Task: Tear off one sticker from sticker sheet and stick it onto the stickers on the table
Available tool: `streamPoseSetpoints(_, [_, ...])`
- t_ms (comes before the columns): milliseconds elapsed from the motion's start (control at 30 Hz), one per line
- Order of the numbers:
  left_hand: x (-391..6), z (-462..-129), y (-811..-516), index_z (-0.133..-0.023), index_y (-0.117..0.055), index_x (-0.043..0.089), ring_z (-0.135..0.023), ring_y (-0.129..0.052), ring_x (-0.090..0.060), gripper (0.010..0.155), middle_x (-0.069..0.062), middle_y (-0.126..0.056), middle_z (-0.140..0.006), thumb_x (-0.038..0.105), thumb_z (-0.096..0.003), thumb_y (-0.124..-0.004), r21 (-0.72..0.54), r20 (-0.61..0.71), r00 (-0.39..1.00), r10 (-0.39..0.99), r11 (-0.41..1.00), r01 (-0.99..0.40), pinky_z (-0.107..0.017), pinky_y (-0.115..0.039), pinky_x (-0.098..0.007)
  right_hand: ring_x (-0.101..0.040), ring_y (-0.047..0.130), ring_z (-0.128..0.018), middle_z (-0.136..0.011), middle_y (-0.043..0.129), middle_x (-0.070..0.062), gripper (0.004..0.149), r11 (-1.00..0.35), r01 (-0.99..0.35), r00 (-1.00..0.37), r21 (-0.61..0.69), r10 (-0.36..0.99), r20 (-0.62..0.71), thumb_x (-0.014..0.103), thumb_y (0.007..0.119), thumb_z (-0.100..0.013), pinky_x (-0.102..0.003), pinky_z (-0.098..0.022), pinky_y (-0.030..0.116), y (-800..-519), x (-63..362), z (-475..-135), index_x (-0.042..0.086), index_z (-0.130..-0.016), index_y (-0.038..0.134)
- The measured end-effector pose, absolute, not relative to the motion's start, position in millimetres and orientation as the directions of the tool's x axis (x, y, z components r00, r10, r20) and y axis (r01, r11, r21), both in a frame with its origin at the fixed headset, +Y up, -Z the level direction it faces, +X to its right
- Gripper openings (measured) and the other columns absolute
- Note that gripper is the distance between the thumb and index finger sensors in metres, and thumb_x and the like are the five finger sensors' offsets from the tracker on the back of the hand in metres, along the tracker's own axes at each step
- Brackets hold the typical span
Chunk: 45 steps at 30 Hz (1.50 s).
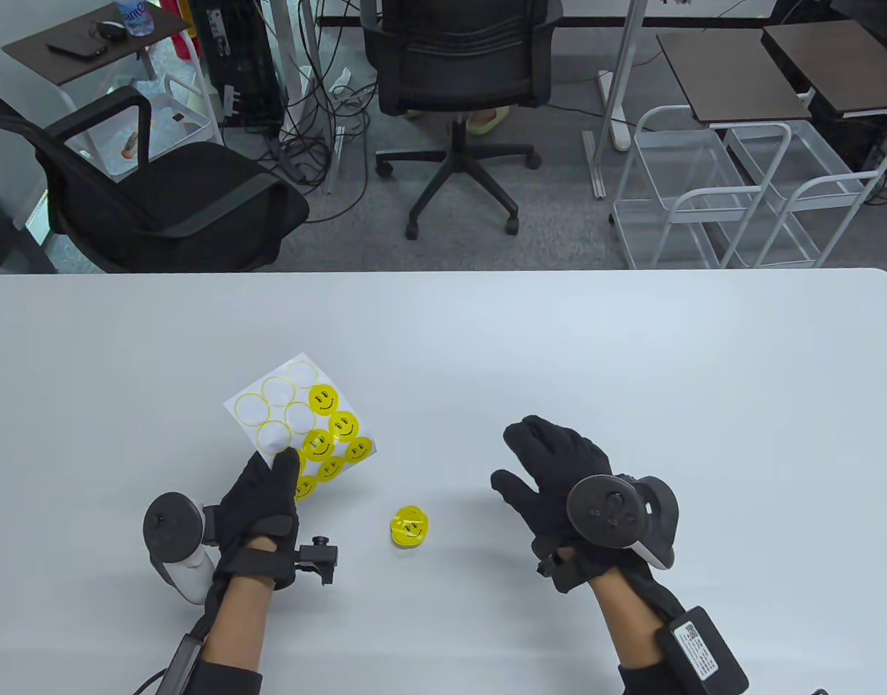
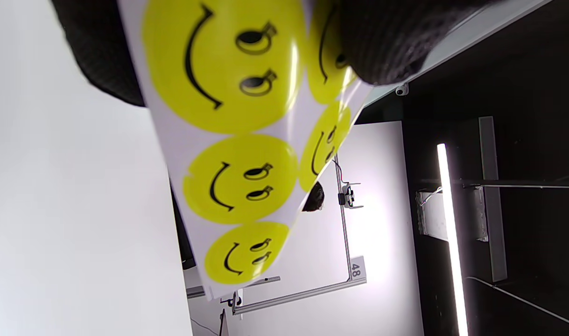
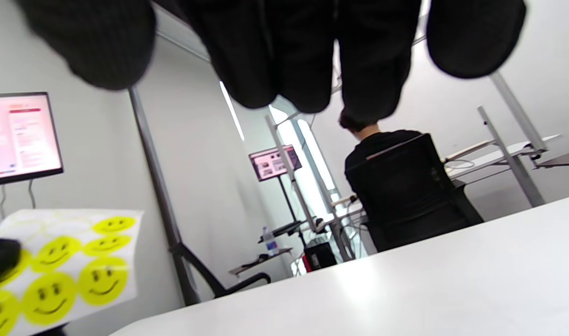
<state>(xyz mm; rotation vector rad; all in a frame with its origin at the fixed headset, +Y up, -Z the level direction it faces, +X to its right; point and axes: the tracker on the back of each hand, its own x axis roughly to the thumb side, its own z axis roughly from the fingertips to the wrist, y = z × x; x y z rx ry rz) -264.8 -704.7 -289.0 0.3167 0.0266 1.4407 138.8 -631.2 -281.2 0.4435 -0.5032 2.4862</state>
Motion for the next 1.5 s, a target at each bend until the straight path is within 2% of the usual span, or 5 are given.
streamPoseSetpoints(367, [-266, -307, -720, -0.096, -0.081, 0.020, -0.092, -0.081, -0.044, 0.050, -0.011, -0.088, -0.099, 0.050, -0.0562, -0.070, 0.137, 0.037, 0.170, 0.985, 0.164, -0.977, -0.070, -0.061, -0.064, -0.060, 0.067, -0.096, -0.112, 0.068, -0.021, 0.071, -0.781, -0.564, -0.810, -0.268, 0.460, 0.363, 0.057, 0.075, -0.047, -0.080, -0.064, 0.054, -635, 159, -280, 0.014, -0.103, 0.071])
streamPoseSetpoints(567, [-280, -329, -724, -0.097, -0.080, 0.016, -0.098, -0.064, -0.051, 0.051, -0.018, -0.078, -0.107, 0.047, -0.0576, -0.071, 0.099, -0.180, 0.047, 0.983, 0.066, -0.993, -0.072, -0.047, -0.069, -0.059, 0.066, -0.097, -0.112, 0.066, -0.022, 0.070, -0.781, -0.566, -0.812, -0.266, 0.472, 0.343, 0.057, 0.073, -0.048, -0.080, -0.063, 0.053, -634, 166, -281, 0.014, -0.103, 0.071])
streamPoseSetpoints(867, [-318, -340, -722, -0.105, -0.072, 0.018, -0.099, -0.043, -0.058, 0.055, -0.028, -0.056, -0.115, 0.047, -0.0576, -0.068, 0.133, -0.421, 0.499, 0.757, 0.596, -0.792, -0.069, -0.036, -0.071, -0.059, 0.065, -0.096, -0.113, 0.064, -0.023, 0.070, -0.782, -0.569, -0.808, -0.256, 0.473, 0.351, 0.057, 0.072, -0.049, -0.081, -0.063, 0.053, -634, 165, -280, 0.013, -0.103, 0.071])
streamPoseSetpoints(1000, [-330, -340, -720, -0.106, -0.071, 0.019, -0.101, -0.020, -0.059, 0.056, -0.028, -0.040, -0.118, 0.047, -0.0572, -0.068, 0.088, -0.492, 0.635, 0.596, 0.760, -0.644, -0.070, -0.031, -0.069, -0.059, 0.065, -0.096, -0.113, 0.063, -0.024, 0.070, -0.786, -0.570, -0.806, -0.239, 0.477, 0.351, 0.057, 0.071, -0.049, -0.081, -0.062, 0.053, -636, 164, -280, 0.013, -0.104, 0.070])
streamPoseSetpoints(1500, [-349, -329, -744, -0.112, -0.057, 0.015, -0.101, -0.015, -0.057, 0.070, -0.028, -0.033, -0.119, 0.055, -0.0542, -0.067, 0.006, -0.619, 0.733, 0.283, 0.935, -0.355, -0.071, -0.031, -0.068, -0.060, 0.064, -0.096, -0.114, 0.060, -0.025, 0.070, -0.790, -0.576, -0.798, -0.208, 0.488, 0.353, 0.056, 0.068, -0.050, -0.081, -0.062, 0.052, -639, 158, -280, 0.012, -0.105, 0.068])
